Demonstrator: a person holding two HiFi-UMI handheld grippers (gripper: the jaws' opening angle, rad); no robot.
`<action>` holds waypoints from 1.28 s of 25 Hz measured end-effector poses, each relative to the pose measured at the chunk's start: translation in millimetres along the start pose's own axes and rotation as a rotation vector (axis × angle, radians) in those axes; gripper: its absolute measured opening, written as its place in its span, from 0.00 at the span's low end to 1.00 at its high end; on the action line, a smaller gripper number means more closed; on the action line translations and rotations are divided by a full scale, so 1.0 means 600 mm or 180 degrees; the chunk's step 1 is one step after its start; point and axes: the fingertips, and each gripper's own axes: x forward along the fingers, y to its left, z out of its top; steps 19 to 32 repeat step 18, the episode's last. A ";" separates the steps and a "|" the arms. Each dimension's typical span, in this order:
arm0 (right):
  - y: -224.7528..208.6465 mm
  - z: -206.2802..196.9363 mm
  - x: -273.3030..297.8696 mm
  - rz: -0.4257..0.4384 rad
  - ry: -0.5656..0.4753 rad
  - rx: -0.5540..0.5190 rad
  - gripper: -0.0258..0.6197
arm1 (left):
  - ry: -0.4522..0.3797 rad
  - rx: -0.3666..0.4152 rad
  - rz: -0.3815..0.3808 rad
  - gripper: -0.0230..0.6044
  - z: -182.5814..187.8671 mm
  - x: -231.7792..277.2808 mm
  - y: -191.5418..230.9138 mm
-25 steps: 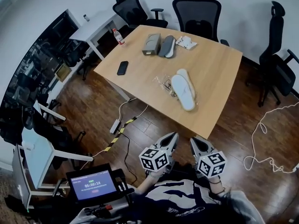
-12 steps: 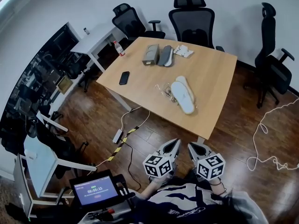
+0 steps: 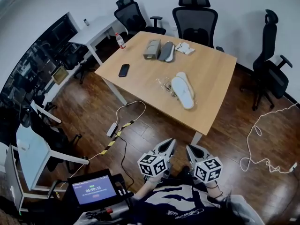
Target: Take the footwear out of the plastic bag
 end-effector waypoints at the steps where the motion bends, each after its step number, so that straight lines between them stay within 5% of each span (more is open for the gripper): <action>1: 0.003 -0.002 -0.001 -0.0001 -0.0003 -0.0006 0.02 | -0.0005 -0.0022 -0.0001 0.04 -0.001 -0.004 0.001; 32: 0.015 -0.006 -0.010 -0.0104 -0.0046 -0.0006 0.02 | 0.0011 -0.0091 -0.0111 0.04 0.000 -0.014 0.001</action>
